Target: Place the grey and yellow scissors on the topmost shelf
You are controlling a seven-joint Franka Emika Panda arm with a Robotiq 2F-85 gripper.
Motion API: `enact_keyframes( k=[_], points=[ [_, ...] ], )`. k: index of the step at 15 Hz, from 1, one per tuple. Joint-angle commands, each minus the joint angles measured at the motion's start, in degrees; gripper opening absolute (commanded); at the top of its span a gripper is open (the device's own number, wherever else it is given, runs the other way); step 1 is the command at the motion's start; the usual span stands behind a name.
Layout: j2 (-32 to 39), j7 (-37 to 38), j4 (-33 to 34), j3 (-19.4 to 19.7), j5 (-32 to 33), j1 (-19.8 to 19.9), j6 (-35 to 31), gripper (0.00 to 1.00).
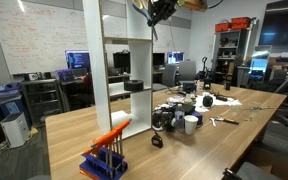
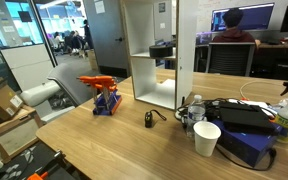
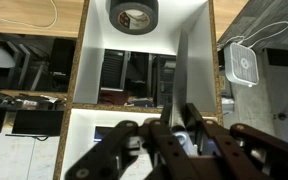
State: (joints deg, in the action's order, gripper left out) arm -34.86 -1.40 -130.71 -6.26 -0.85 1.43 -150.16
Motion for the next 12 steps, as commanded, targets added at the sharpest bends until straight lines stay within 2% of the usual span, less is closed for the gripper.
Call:
enact_keyframes(
  k=[1, 9, 10, 12],
  points=[
    [7.54, 4.69, 11.57, -1.13, 3.42, 2.06, 5.18, 0.03],
    [24.23, 11.32, 32.50, -1.60, 10.69, 2.37, 16.39, 0.03],
    [26.05, 12.23, 34.90, -2.46, 11.27, 3.38, 16.60, 0.03],
    [29.61, 13.59, 40.47, -0.93, 12.55, 1.68, 18.32, 0.03]
  ],
)
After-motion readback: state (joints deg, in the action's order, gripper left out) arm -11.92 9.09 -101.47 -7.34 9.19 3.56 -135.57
